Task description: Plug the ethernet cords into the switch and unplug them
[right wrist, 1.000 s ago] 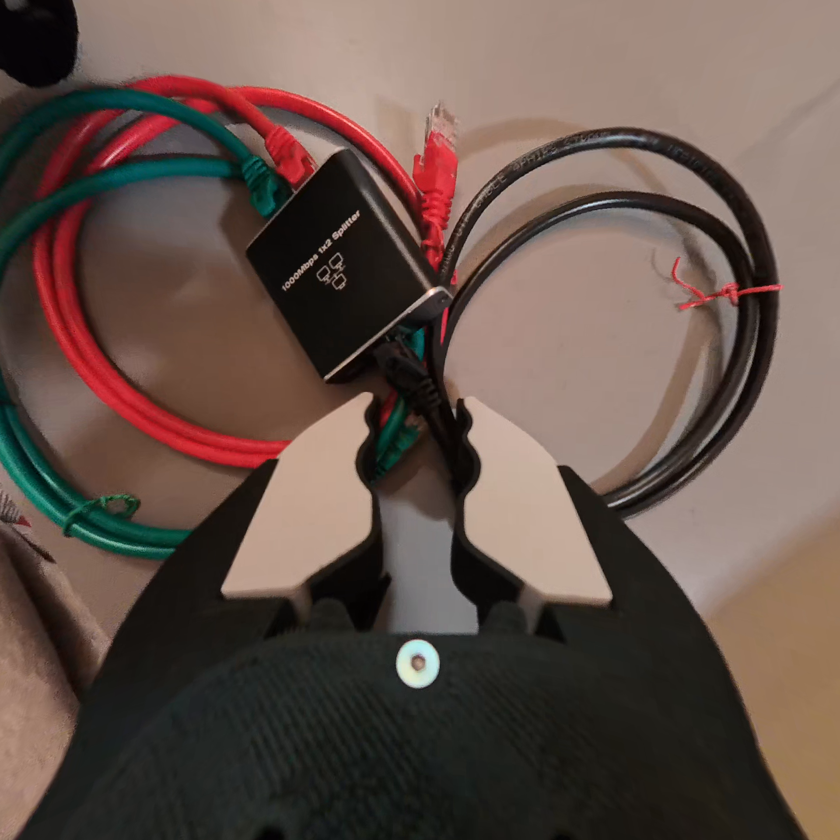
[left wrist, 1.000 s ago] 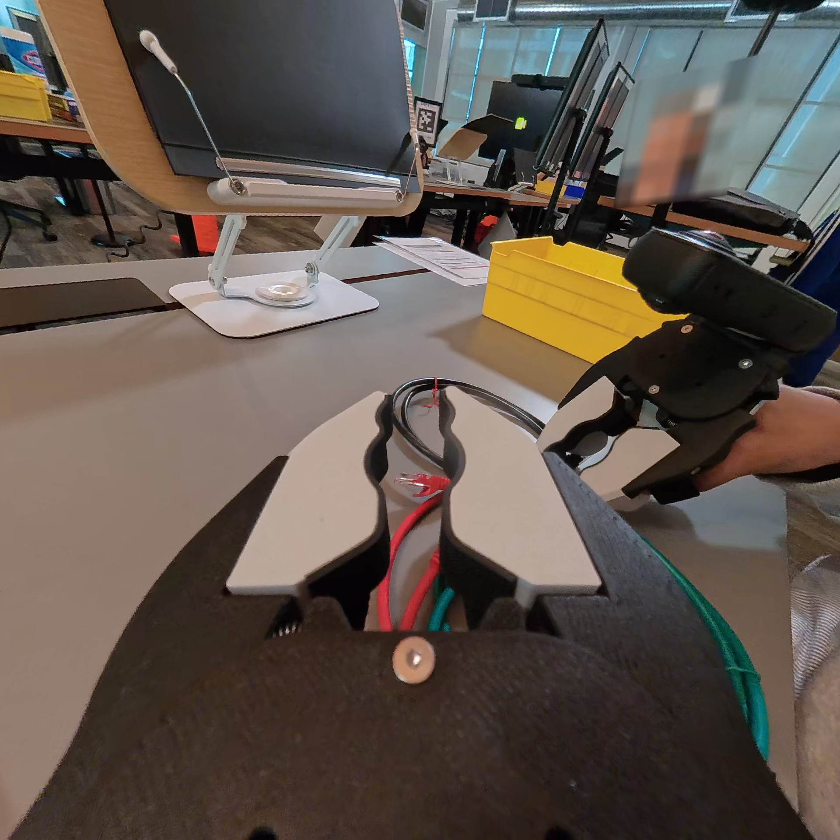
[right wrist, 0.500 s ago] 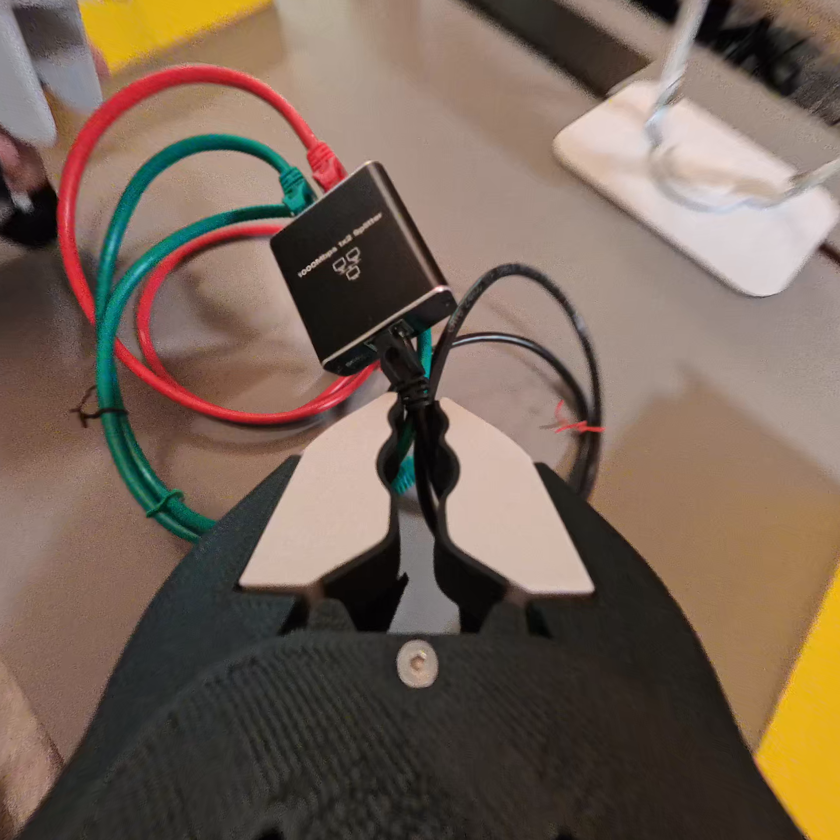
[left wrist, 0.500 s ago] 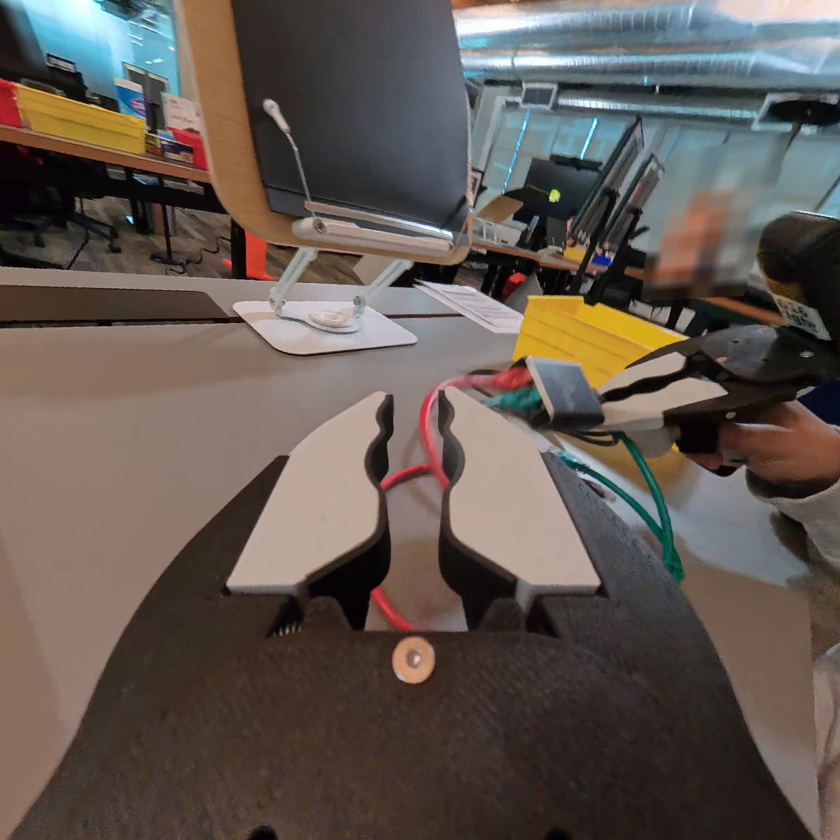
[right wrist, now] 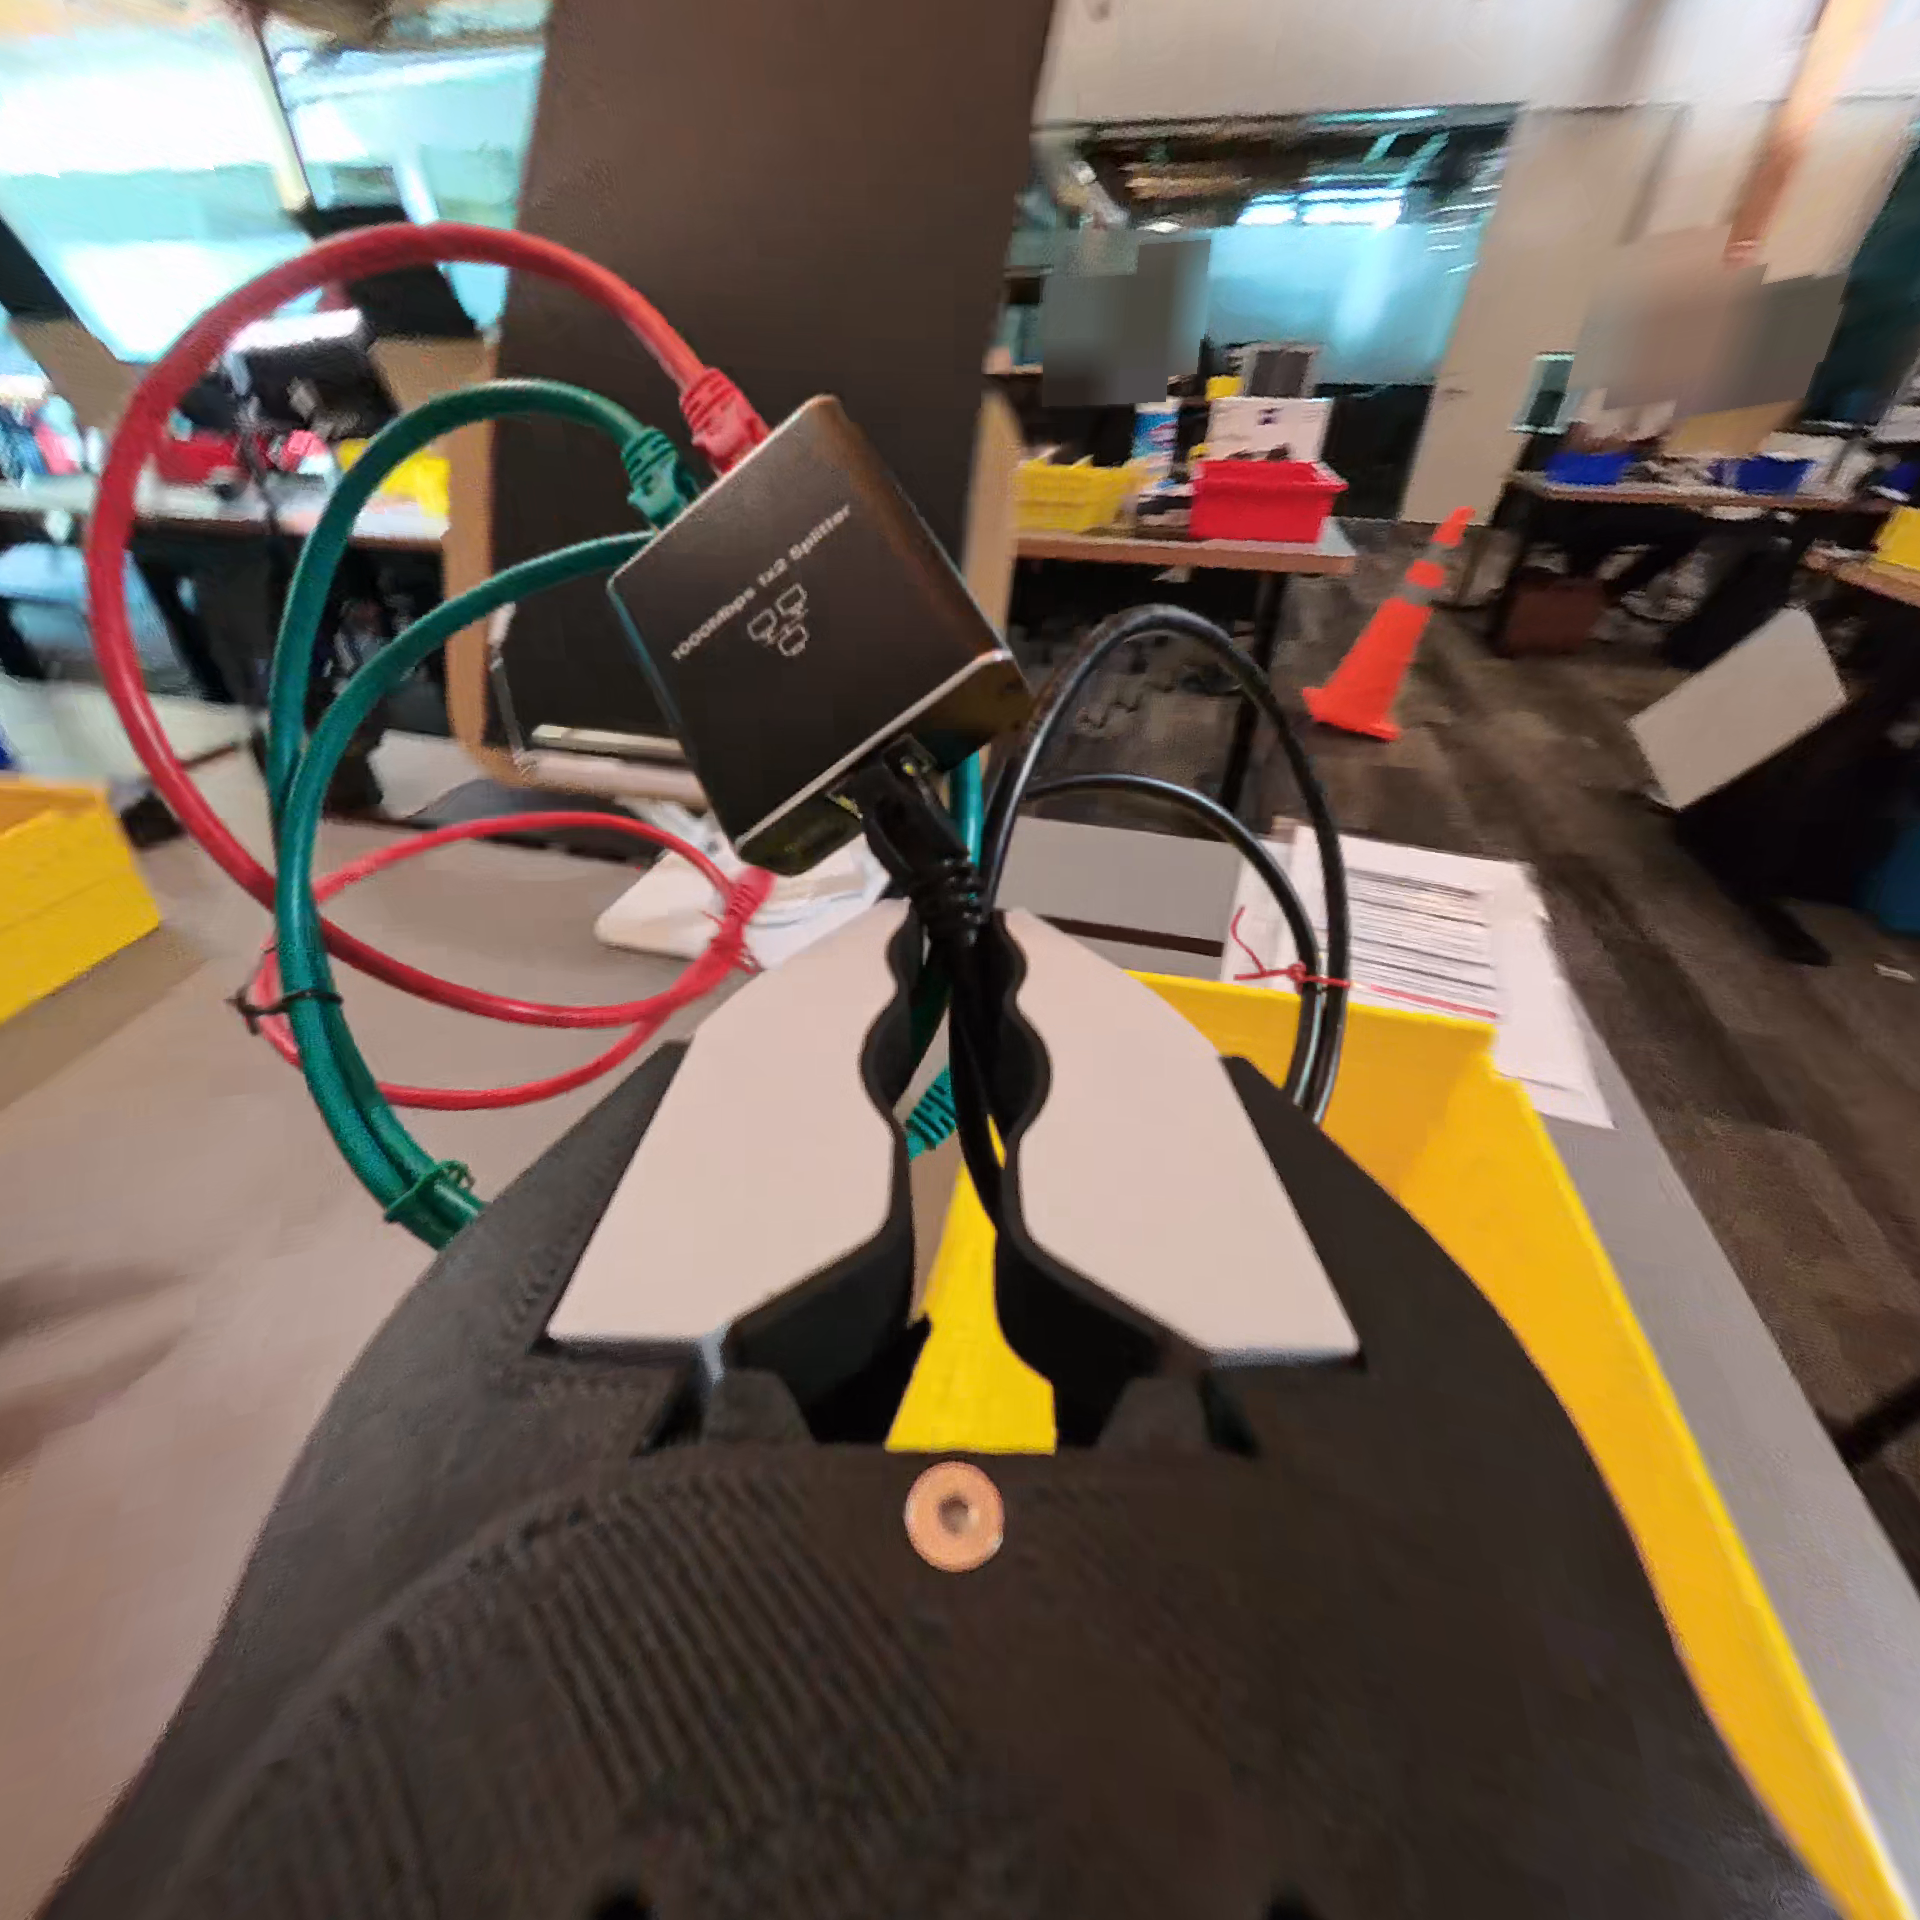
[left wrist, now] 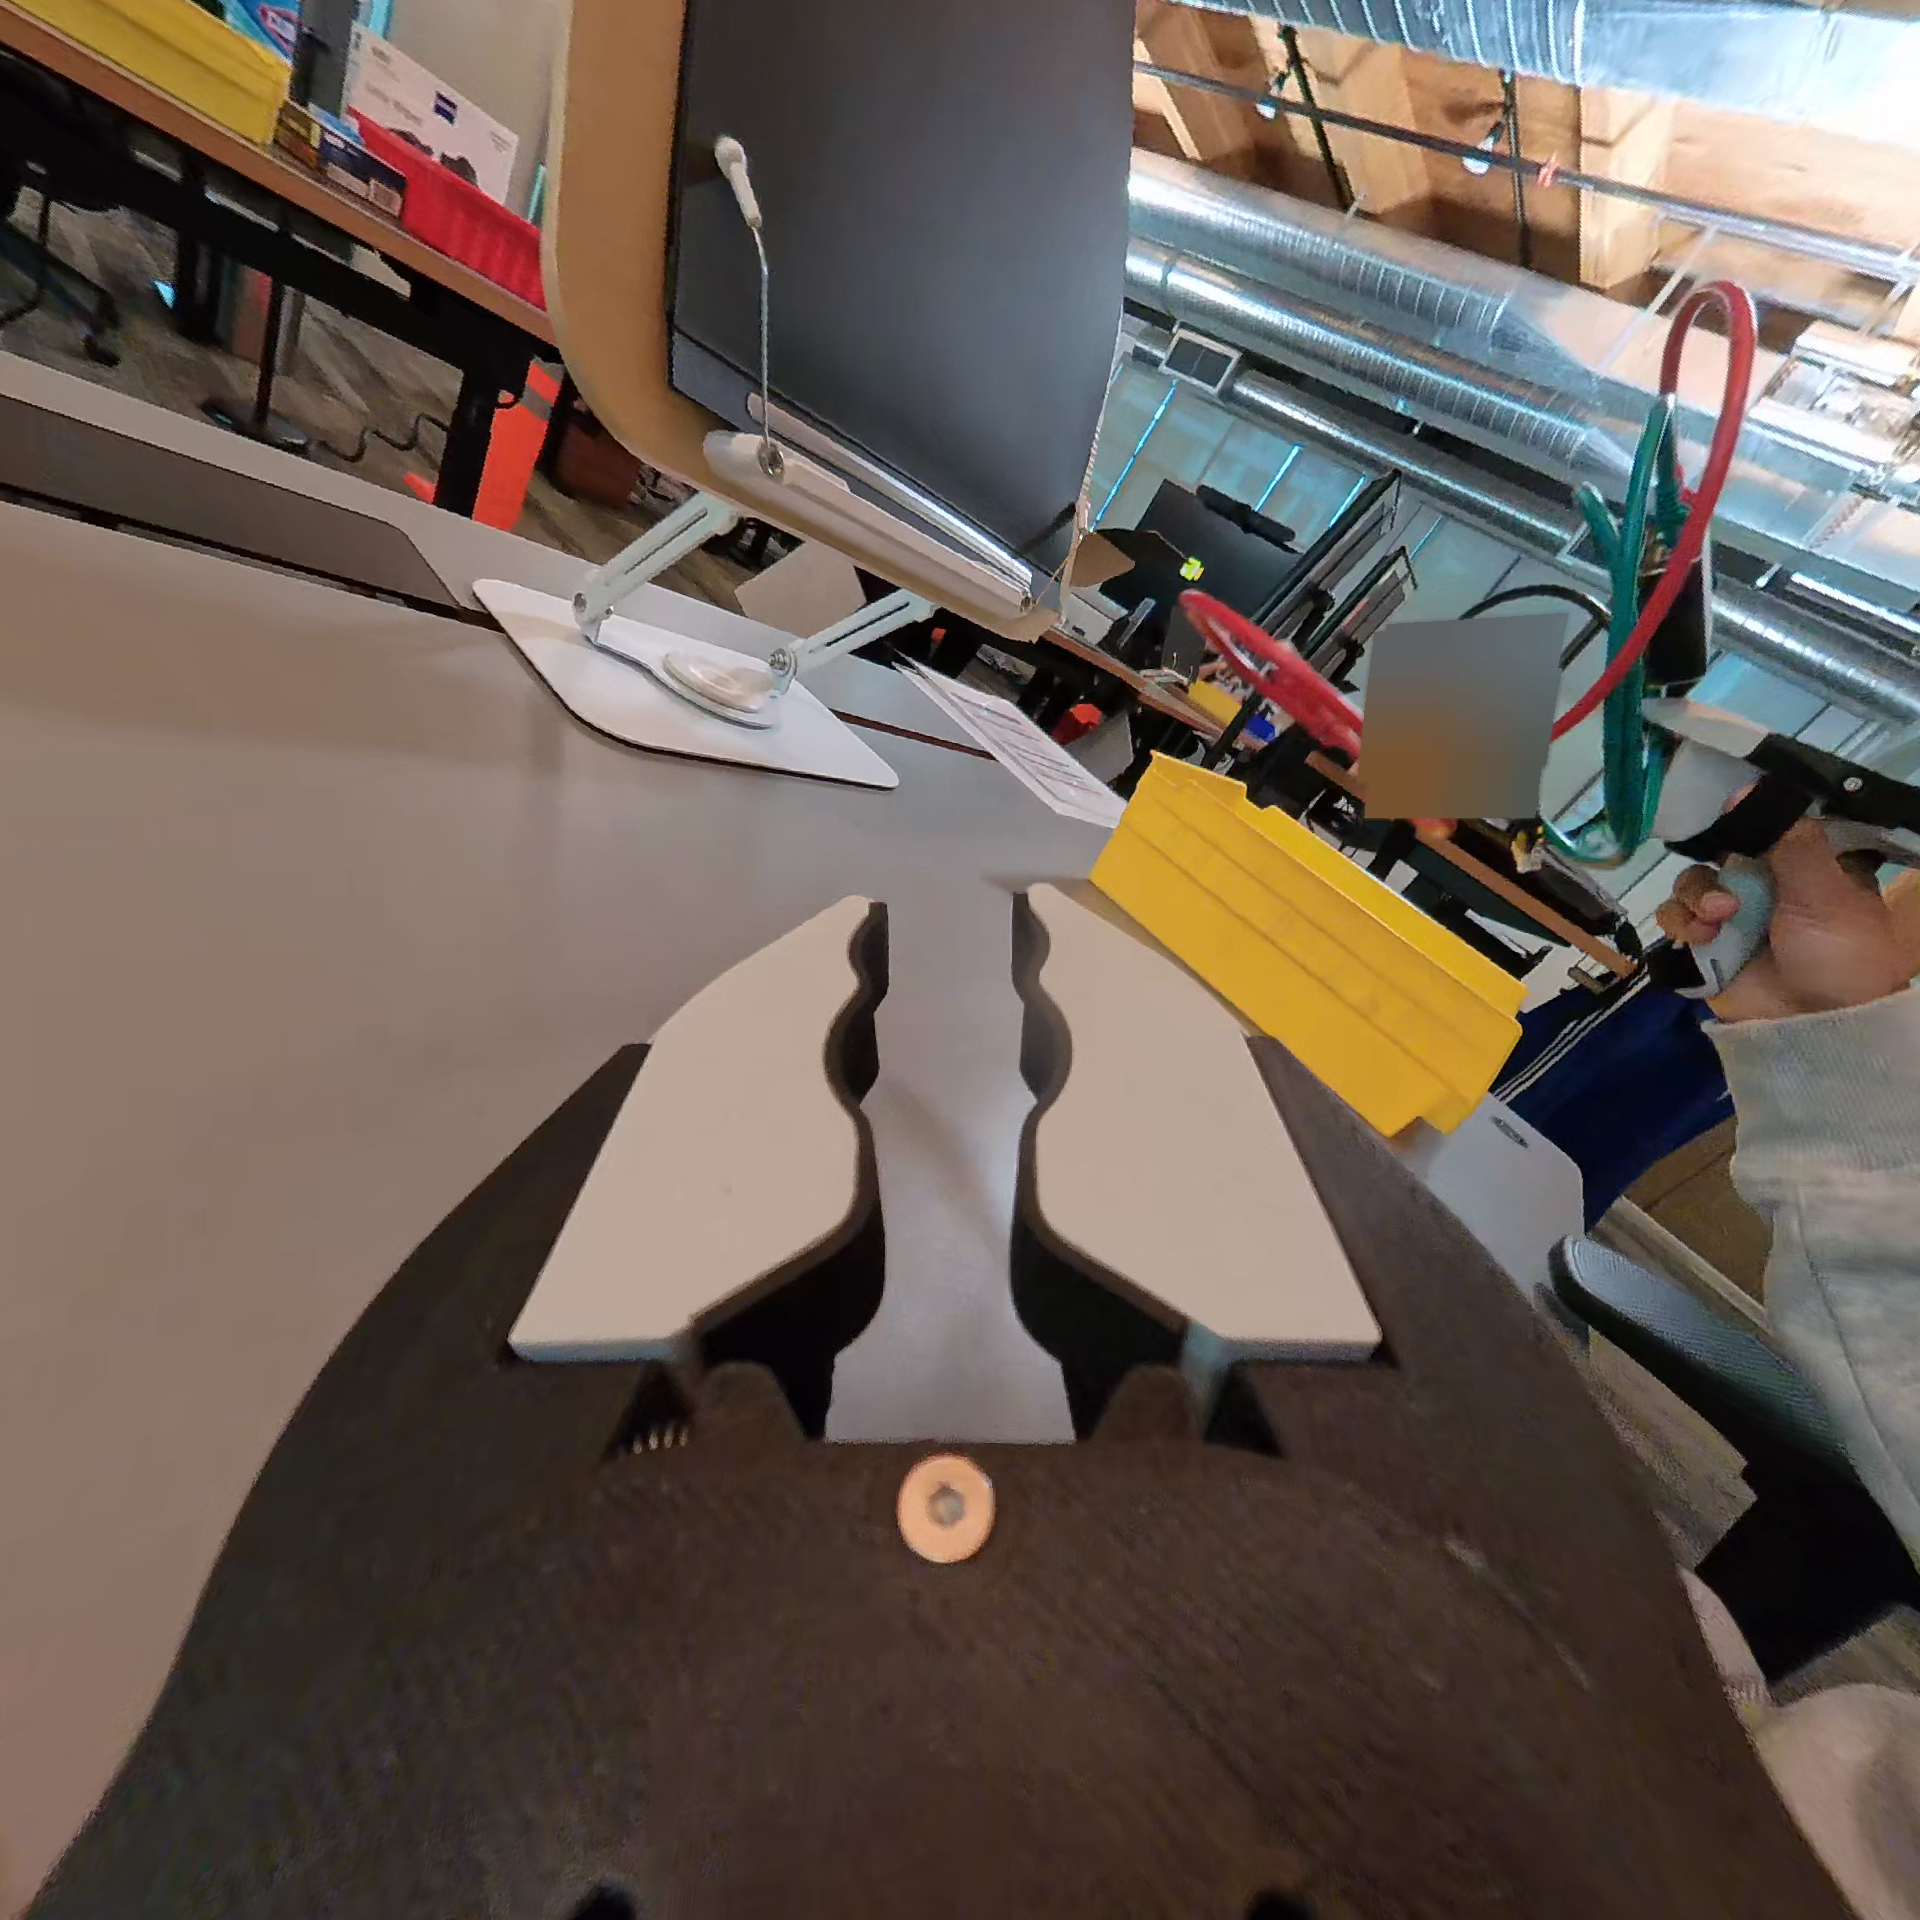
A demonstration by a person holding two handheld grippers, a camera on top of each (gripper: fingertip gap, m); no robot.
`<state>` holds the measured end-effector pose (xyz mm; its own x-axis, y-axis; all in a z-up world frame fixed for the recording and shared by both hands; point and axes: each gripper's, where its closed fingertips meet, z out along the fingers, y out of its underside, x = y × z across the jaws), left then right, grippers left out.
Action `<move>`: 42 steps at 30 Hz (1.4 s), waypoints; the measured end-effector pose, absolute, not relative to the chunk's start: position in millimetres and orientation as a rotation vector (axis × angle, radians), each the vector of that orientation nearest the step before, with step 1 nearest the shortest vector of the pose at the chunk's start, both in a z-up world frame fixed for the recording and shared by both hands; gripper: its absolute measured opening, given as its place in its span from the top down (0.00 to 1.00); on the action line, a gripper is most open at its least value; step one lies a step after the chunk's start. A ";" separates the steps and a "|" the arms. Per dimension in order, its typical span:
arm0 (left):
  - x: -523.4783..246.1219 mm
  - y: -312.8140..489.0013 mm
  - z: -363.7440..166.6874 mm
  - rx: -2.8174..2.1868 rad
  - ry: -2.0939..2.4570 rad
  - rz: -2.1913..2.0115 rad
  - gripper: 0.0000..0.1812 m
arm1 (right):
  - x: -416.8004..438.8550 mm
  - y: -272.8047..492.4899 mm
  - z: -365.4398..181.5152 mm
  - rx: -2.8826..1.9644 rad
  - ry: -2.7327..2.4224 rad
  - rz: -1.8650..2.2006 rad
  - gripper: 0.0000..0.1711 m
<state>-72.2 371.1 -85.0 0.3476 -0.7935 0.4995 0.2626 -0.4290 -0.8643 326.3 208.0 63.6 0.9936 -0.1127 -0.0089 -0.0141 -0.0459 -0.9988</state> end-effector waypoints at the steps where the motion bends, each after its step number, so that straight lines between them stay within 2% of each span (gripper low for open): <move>1: -70.8 369.8 -85.6 -1.591 0.502 -1.291 0.87 | 341.9 200.1 64.7 -1.593 0.155 -0.063 0.93; 6: -64.8 364.8 -87.9 -1.600 0.549 -1.277 0.88 | 400.9 167.0 53.9 -1.515 0.379 -0.005 0.93; 10: -60.6 362.5 -91.9 -1.618 0.571 -1.285 0.88 | 421.2 150.7 16.7 -1.503 0.544 0.043 0.94; 14: -59.3 361.3 -93.1 -1.623 0.578 -1.288 0.88 | 422.4 150.8 -13.3 -1.443 0.695 0.189 0.92; 19: -57.1 359.5 -94.8 -1.632 0.592 -1.291 0.87 | 416.6 168.7 -26.4 -1.521 0.726 0.051 0.89; 22: -56.0 358.0 -95.2 -1.634 0.605 -1.289 0.87 | 406.9 181.2 -37.6 -1.557 0.731 0.119 0.84; 25: -54.6 356.8 -96.0 -1.638 0.612 -1.295 0.87 | 400.2 185.5 -34.5 -1.512 0.718 0.217 0.75; 34: -52.0 355.1 -98.7 -1.652 0.623 -1.316 0.87 | 395.4 170.3 6.1 -1.382 0.545 0.122 0.77; 42: -50.2 353.0 -100.8 -1.659 0.655 -1.302 0.87 | 411.2 153.3 -7.8 -1.428 0.524 0.035 0.81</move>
<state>-50.2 353.0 -100.8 0.3053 -0.8291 0.4684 0.1181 -0.4551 -0.8826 411.2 153.3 -7.8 0.8866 -0.2846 -0.3645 -0.3304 0.1616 -0.9299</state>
